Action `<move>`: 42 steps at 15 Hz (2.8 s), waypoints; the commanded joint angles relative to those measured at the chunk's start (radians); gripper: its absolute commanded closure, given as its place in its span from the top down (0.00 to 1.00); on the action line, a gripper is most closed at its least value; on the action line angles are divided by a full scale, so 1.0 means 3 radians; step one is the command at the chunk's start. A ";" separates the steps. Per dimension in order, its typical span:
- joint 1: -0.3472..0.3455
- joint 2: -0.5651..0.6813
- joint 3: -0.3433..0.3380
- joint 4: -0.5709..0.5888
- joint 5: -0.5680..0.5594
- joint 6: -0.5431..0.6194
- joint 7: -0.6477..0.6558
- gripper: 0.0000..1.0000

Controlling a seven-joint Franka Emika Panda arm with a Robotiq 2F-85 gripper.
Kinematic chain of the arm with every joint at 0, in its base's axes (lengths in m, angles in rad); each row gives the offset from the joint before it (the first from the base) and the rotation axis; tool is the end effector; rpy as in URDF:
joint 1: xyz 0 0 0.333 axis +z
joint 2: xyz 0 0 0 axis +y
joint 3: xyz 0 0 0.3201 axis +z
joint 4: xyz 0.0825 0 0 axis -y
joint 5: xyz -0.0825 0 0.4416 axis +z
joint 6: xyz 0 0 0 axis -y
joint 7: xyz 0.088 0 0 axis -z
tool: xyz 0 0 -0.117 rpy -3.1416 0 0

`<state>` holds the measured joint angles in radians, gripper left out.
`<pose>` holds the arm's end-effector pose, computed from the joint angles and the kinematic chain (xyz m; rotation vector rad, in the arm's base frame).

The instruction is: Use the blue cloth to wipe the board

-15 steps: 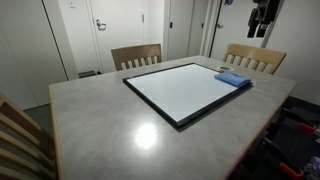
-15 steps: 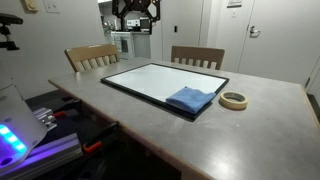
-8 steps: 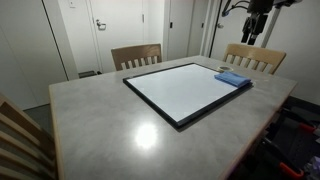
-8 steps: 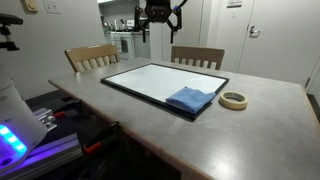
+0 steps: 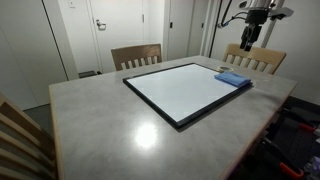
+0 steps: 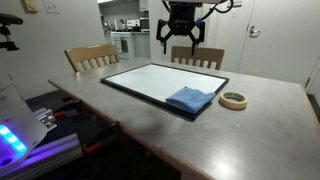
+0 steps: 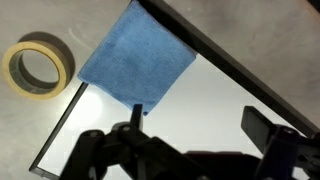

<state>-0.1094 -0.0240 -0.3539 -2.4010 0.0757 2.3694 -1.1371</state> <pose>0.4724 -0.2338 0.2750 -2.9449 -0.9424 -0.0575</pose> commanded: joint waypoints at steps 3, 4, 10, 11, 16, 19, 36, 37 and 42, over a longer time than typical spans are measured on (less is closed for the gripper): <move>-0.0145 0.0070 0.0152 0.0037 -0.0097 0.0011 0.0048 1.00; -0.0155 0.0102 0.0156 0.0065 -0.0070 -0.0021 -0.0061 1.00; -0.0278 0.0404 0.0220 0.0274 0.0039 0.0091 -0.1175 1.00; -0.0302 0.0467 0.0242 0.0311 0.0071 0.0107 -0.1384 1.00; -0.0424 0.0911 0.0399 0.0552 -0.0031 0.0226 -0.2091 1.00; -0.0554 0.1192 0.0496 0.0782 -0.0016 0.0286 -0.2326 1.00; -0.0789 0.1671 0.0754 0.1294 -0.0177 -0.0107 -0.2660 1.00; -0.0801 0.1725 0.0767 0.1334 -0.0164 -0.0136 -0.2680 1.00; -0.0857 0.1978 0.0865 0.1468 -0.0146 -0.0061 -0.2900 1.00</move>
<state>-0.3399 0.5180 -0.1228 -2.0079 0.0348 2.3396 -1.9645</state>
